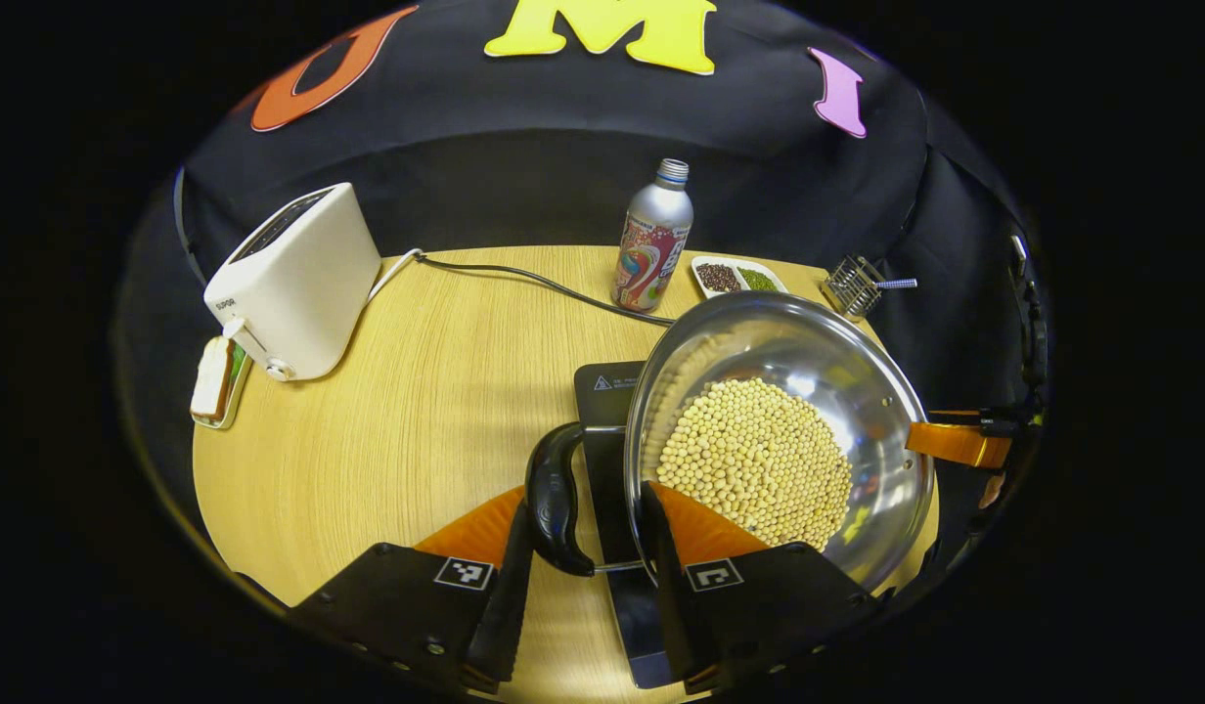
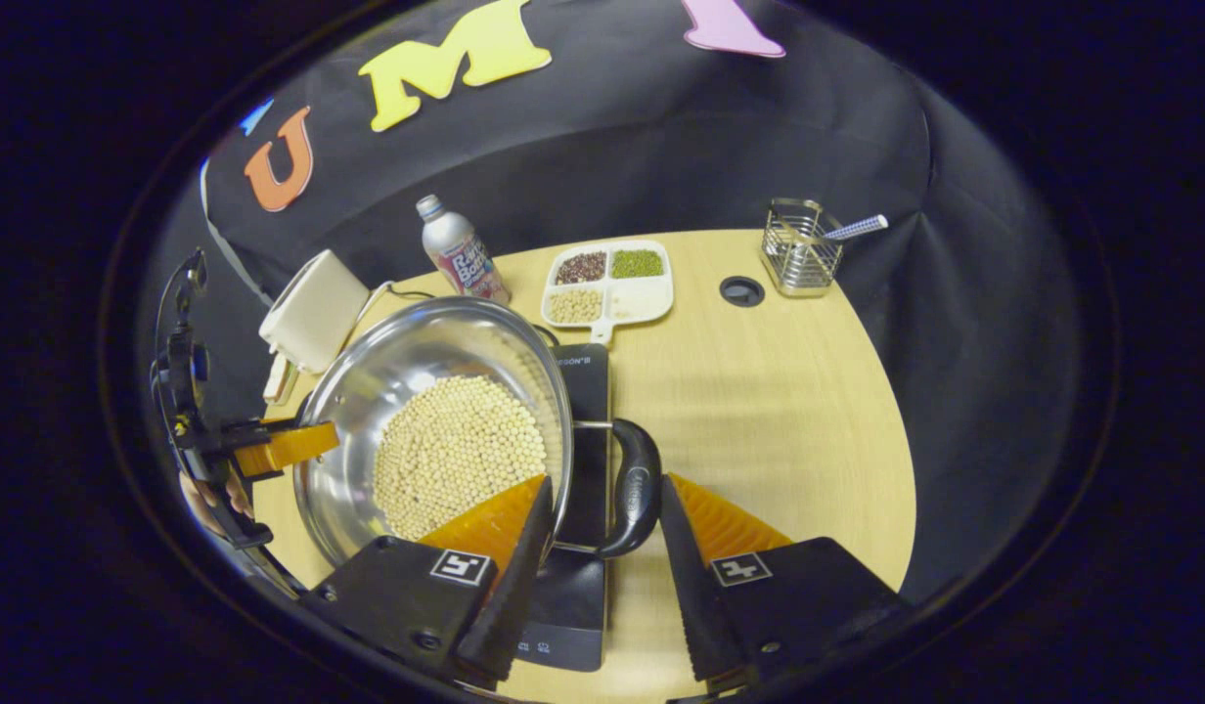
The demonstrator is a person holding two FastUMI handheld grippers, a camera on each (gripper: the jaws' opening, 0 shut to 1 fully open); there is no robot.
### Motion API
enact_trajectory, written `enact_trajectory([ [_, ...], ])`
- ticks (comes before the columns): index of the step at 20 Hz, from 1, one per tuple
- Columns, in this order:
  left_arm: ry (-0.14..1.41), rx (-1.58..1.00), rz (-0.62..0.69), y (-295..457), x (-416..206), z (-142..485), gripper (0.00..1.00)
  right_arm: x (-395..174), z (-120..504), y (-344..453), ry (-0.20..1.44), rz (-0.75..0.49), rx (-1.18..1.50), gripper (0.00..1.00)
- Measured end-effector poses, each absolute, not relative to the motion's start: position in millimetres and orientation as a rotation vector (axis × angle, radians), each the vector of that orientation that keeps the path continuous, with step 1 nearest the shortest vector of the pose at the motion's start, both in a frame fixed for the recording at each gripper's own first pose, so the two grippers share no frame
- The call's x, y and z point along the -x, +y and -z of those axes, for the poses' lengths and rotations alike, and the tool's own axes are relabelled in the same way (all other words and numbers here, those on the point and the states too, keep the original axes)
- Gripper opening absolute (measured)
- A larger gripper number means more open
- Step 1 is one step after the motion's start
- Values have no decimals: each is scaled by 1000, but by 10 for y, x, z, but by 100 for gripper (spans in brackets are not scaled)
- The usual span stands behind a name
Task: First push the handle of the pot to place it horizontally, then grasp the pot with both hands and set it on the induction cooktop.
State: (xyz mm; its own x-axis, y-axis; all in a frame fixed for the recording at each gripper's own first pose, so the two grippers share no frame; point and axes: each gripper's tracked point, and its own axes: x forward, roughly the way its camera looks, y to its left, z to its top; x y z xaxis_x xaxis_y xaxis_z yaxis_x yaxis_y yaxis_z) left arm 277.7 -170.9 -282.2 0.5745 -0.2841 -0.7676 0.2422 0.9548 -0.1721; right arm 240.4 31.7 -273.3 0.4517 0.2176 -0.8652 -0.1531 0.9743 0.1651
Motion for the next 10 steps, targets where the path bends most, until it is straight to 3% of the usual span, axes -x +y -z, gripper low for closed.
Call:
enact_trajectory([
  [1,899,74,311,-1712,-2763,2815,58,-2427,2659,305,1044,-231,-76,68],
  [3,887,127,316,-1716,-2737,2796,58,-2490,2561,322,981,-242,-92,80],
  [4,860,144,318,-1707,-2737,2735,51,-2505,2567,331,953,-236,-95,86],
  [5,836,146,297,-1648,-2748,2688,77,-2501,2537,339,931,-232,-99,89],
  [7,787,145,286,-1606,-2736,2580,77,-2427,2438,365,884,-248,-110,92],
  [8,766,136,276,-1583,-2697,2511,84,-2397,2362,364,851,-256,-107,92],
  [9,745,133,275,-1581,-2649,2458,98,-2375,2286,353,815,-256,-90,92],
  [10,718,123,268,-1550,-2603,2389,98,-2331,2219,330,780,-252,-69,92],
])
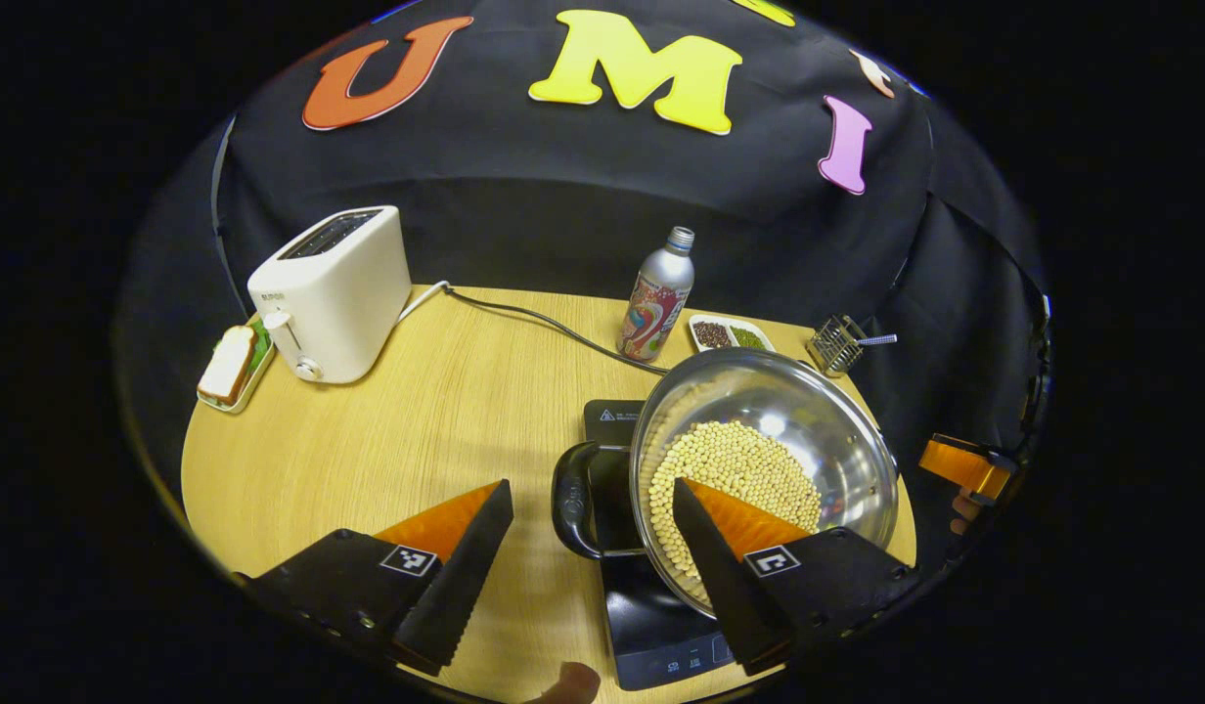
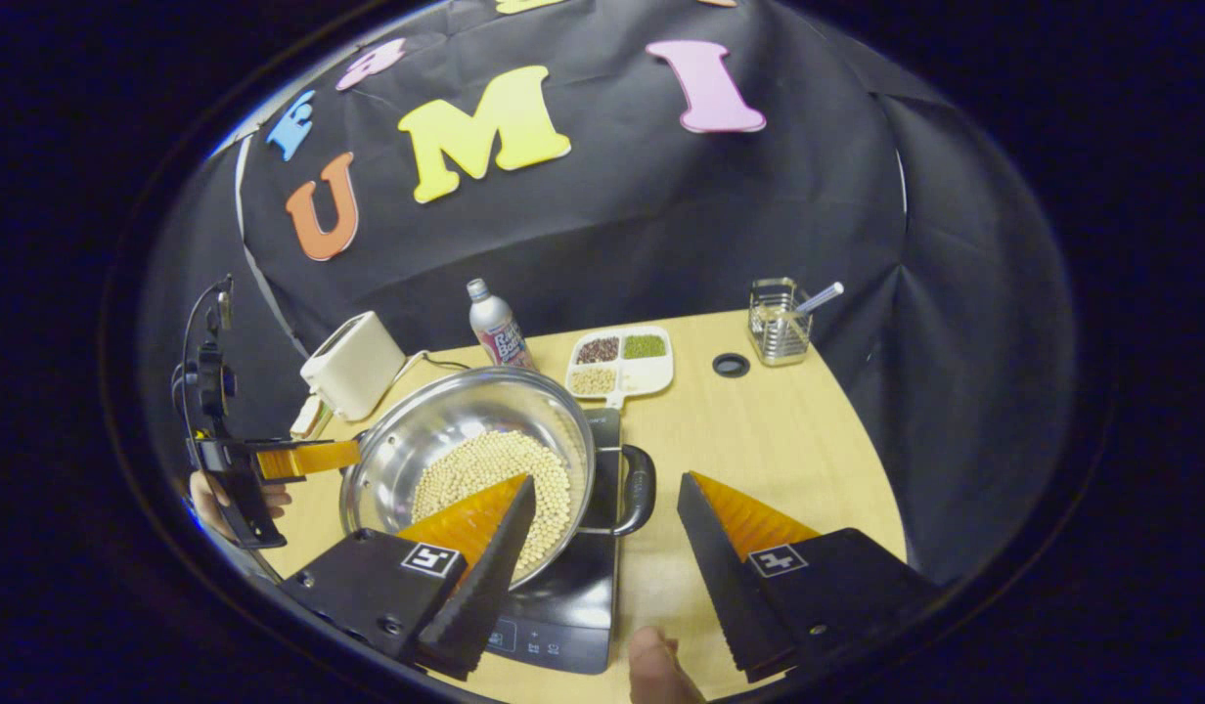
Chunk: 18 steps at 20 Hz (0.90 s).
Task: First push the handle of the pot to place it horizontally, then grasp the pot with both hands and set it on the induction cooktop.
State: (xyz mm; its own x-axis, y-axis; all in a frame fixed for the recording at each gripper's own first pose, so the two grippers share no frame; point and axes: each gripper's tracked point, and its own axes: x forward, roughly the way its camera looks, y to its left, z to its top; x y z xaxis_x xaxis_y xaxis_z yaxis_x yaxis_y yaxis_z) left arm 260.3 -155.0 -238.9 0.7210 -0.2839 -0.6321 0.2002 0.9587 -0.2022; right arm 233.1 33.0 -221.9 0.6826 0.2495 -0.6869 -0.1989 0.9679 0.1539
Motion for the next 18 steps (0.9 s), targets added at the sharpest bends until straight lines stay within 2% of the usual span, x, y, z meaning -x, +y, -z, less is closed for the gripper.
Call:
enact_trajectory([
  [1,697,108,260,-1530,-2531,2341,84,-2305,2170,271,746,-247,-52,92],
  [2,673,93,256,-1514,-2451,2290,96,-2212,2072,247,718,-240,-48,92],
  [10,373,32,191,-1404,-1718,1414,96,-1384,1281,145,513,-175,-62,92],
  [13,299,34,189,-1426,-1446,1113,95,-1142,957,54,417,-135,-33,96],
  [18,144,42,189,-1378,-909,506,95,-631,376,99,252,-148,-21,94],
])
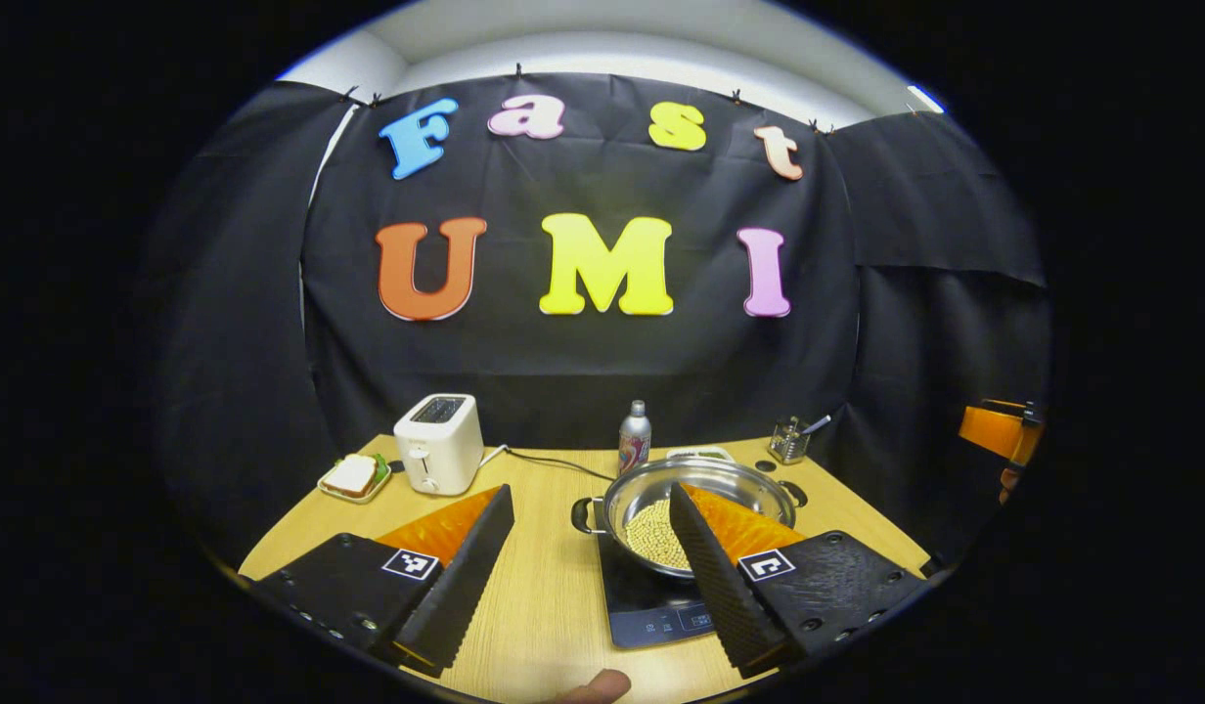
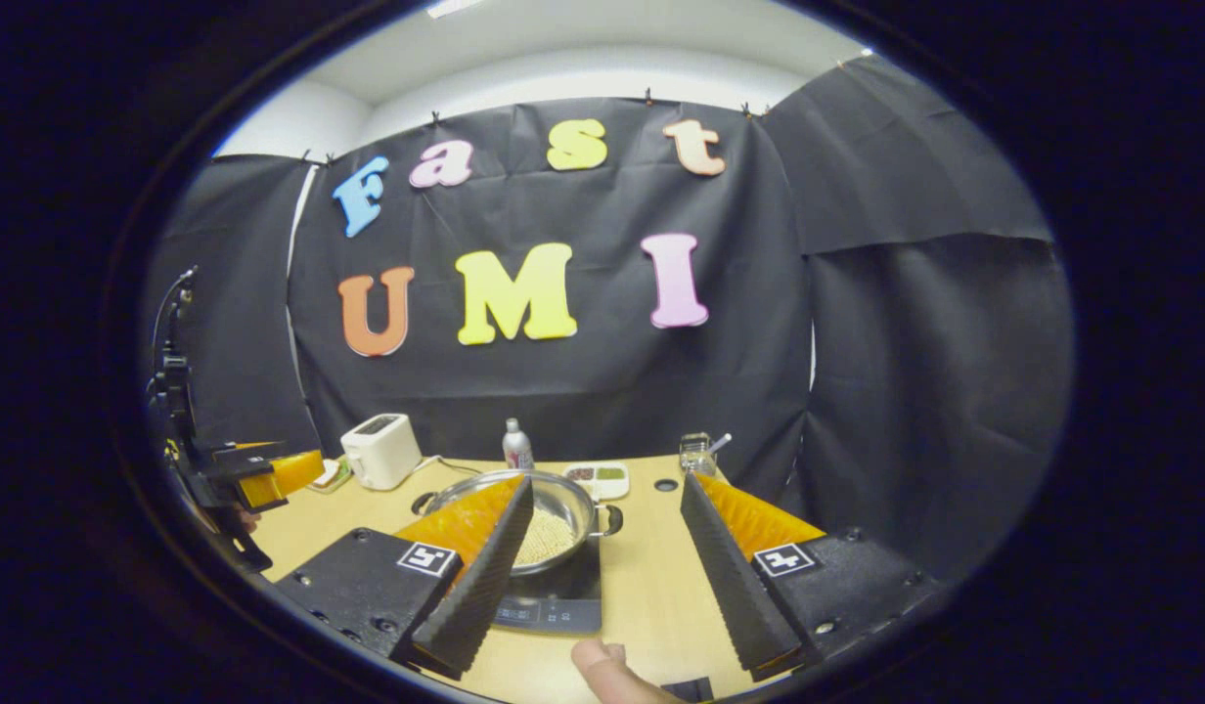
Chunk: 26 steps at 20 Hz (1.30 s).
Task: First push the handle of the pot to place it horizontally, then grasp the pot with both hands and set it on the induction cooktop.
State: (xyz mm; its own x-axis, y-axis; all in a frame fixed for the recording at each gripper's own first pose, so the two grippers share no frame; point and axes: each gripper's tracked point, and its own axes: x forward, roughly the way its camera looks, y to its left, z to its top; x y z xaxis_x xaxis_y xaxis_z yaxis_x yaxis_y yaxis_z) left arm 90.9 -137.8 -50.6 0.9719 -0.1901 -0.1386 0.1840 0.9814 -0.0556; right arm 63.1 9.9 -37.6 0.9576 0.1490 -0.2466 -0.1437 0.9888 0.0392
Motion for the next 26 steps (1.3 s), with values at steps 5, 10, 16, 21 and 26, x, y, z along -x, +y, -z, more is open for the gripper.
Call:
enact_trajectory([
  [5,13,56,142,-1198,-361,94,95,-207,5,-121,99,-32,35,96],
  [10,-66,26,32,-895,218,98,95,322,-63,-129,46,-33,-9,96],
  [16,-106,56,62,-873,614,198,95,579,-24,-203,23,-30,-64,96],
  [21,-84,44,77,-961,628,331,95,560,1,-258,14,-25,-68,96],
  [26,-92,30,71,-995,698,314,95,584,48,-307,9,-36,-81,96],
])
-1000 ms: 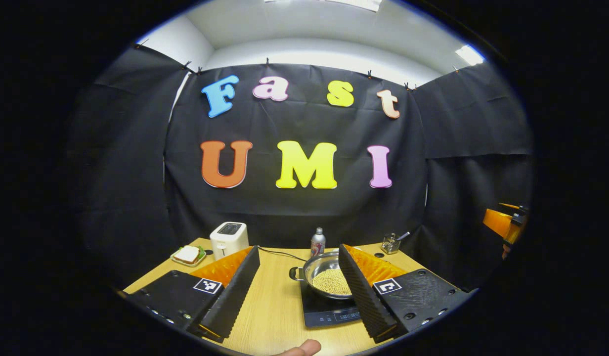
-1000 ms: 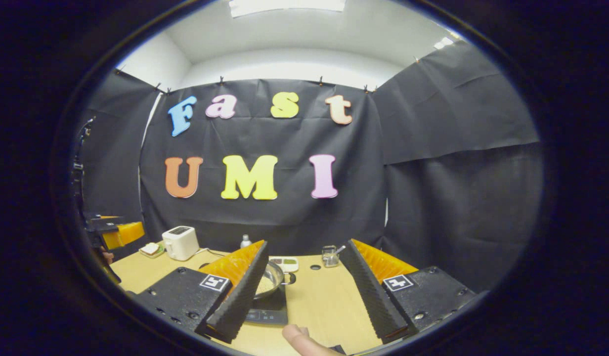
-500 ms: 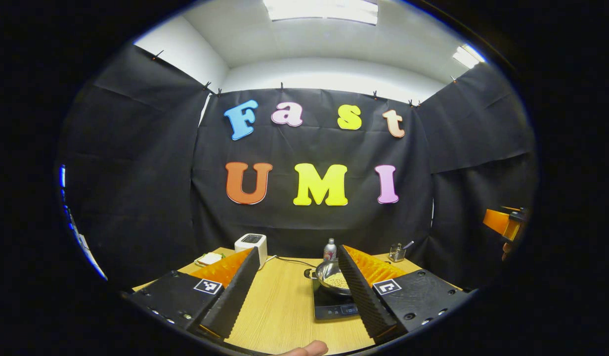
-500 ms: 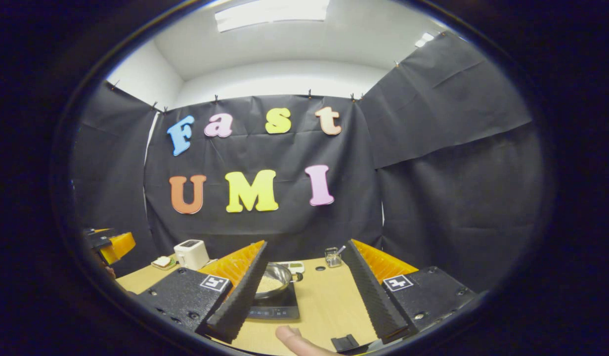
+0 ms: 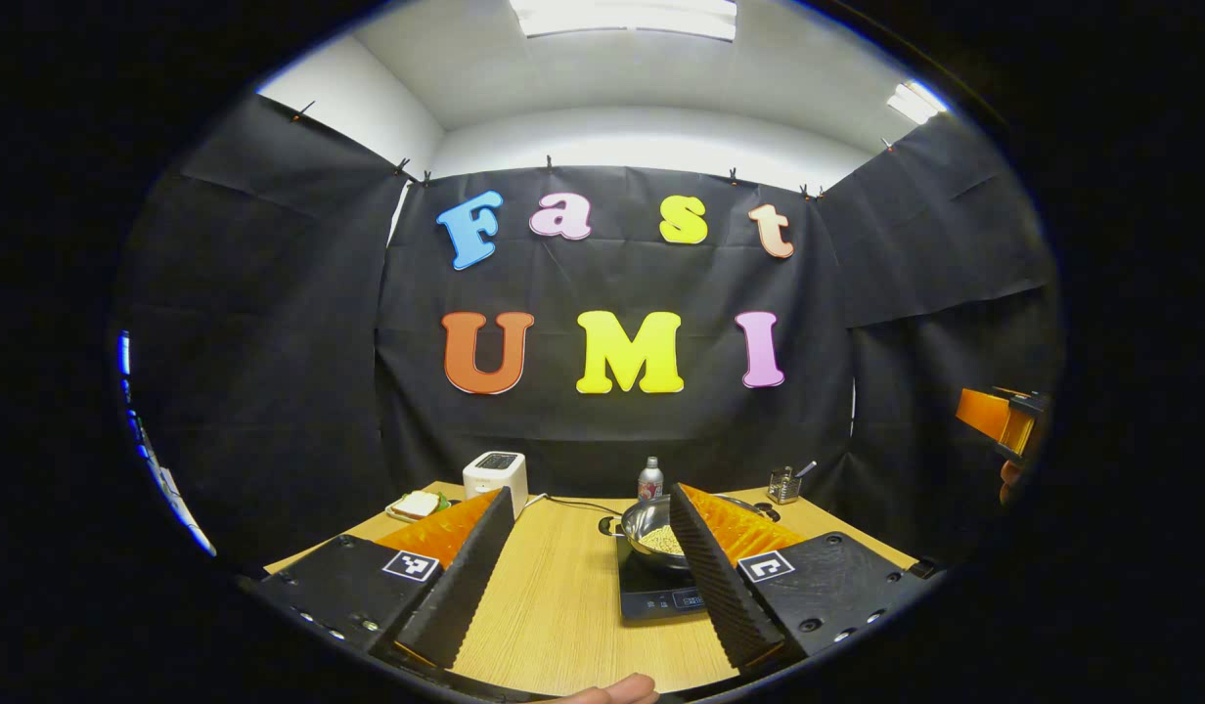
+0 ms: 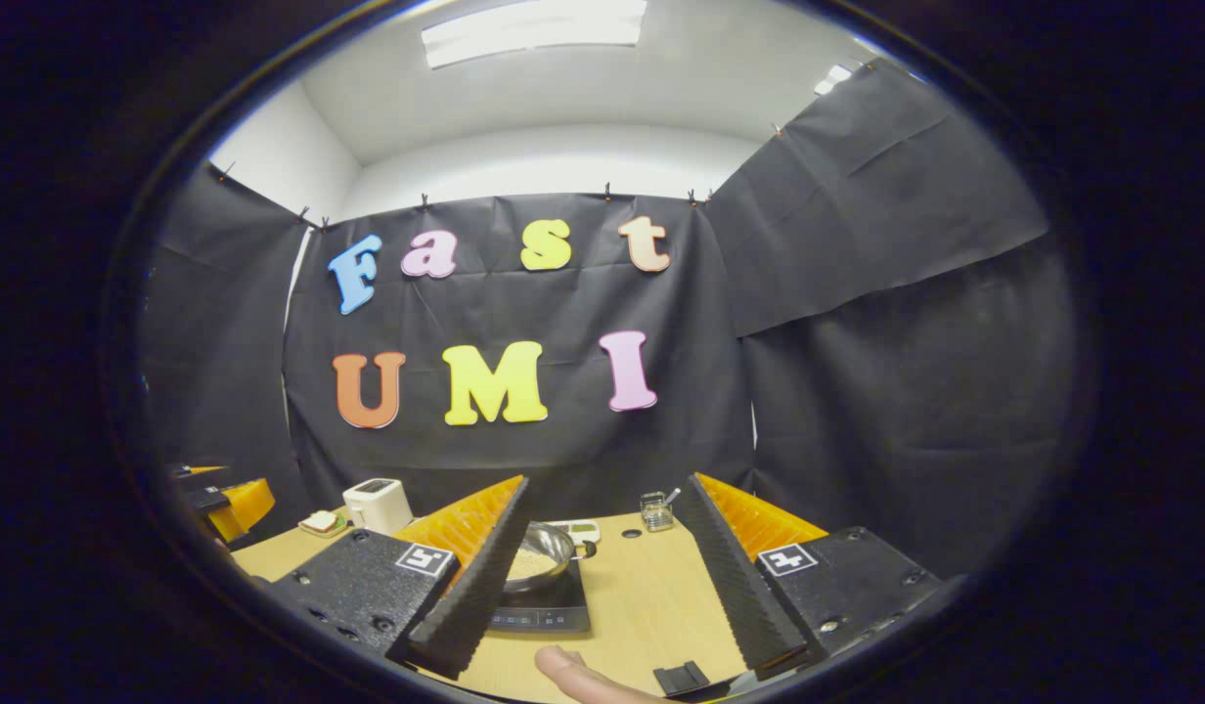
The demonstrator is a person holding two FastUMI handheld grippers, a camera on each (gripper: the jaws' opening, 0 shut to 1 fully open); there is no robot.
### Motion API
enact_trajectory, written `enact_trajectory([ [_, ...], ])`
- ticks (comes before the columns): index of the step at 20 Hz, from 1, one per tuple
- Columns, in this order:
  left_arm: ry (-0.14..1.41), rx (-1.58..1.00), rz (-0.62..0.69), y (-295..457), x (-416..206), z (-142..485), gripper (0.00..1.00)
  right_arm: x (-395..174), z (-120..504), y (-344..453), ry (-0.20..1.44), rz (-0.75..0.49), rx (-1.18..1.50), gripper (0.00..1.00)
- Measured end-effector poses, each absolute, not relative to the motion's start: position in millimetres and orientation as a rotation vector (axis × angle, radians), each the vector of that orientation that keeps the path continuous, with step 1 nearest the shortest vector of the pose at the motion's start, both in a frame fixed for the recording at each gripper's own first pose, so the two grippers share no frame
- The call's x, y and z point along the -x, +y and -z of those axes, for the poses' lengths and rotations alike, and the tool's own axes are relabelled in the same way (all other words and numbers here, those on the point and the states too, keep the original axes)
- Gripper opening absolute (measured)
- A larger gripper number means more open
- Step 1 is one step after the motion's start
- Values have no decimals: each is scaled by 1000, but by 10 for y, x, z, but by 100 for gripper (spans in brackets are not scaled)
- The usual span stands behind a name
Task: First push the handle of the pot to place it horizontally, then grasp the pot with both hands and set it on the induction cooktop.
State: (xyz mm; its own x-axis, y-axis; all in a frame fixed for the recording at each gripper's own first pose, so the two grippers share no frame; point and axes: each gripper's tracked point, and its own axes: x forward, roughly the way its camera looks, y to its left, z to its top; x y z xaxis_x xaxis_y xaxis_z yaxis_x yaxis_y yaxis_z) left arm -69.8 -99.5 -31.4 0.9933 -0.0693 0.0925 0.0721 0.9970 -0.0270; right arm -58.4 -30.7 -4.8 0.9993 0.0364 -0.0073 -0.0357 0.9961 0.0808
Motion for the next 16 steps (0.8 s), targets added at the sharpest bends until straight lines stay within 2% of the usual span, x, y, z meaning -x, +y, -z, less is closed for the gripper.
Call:
enact_trajectory([
  [5,-110,22,99,-1071,781,249,95,604,22,-316,-7,-32,-83,96],
  [14,-97,34,72,-963,716,242,95,700,-44,-217,-32,-63,-70,96],
  [15,-98,36,64,-940,722,238,84,698,-54,-219,-36,-61,-67,96],
  [16,-111,43,48,-897,728,200,95,705,-68,-219,-40,-60,-66,96],
])
